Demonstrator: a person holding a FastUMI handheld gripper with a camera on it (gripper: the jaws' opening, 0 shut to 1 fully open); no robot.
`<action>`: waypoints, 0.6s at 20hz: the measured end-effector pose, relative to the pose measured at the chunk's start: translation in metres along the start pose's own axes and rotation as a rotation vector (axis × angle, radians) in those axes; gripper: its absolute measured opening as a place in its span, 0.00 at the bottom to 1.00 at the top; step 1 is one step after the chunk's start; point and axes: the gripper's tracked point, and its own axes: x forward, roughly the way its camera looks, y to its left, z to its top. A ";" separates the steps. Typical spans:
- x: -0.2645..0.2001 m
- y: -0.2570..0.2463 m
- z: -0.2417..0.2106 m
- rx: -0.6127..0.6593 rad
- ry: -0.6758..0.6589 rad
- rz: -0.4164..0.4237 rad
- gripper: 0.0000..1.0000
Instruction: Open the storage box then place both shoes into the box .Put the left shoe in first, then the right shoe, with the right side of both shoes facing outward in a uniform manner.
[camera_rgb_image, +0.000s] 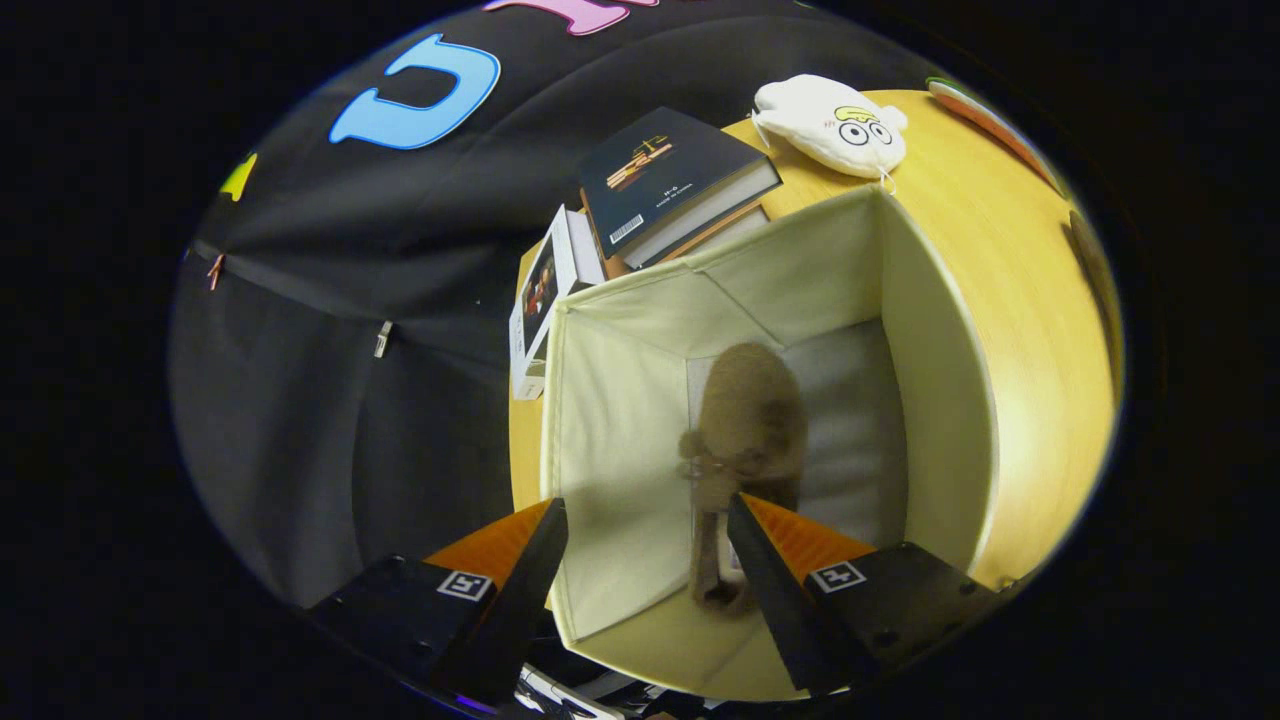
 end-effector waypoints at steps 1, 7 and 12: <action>-0.006 0.005 0.001 -0.025 -0.009 0.015 0.98; -0.071 0.015 0.015 -0.223 -0.090 0.077 0.98; -0.124 -0.025 0.038 -0.293 -0.157 0.060 0.98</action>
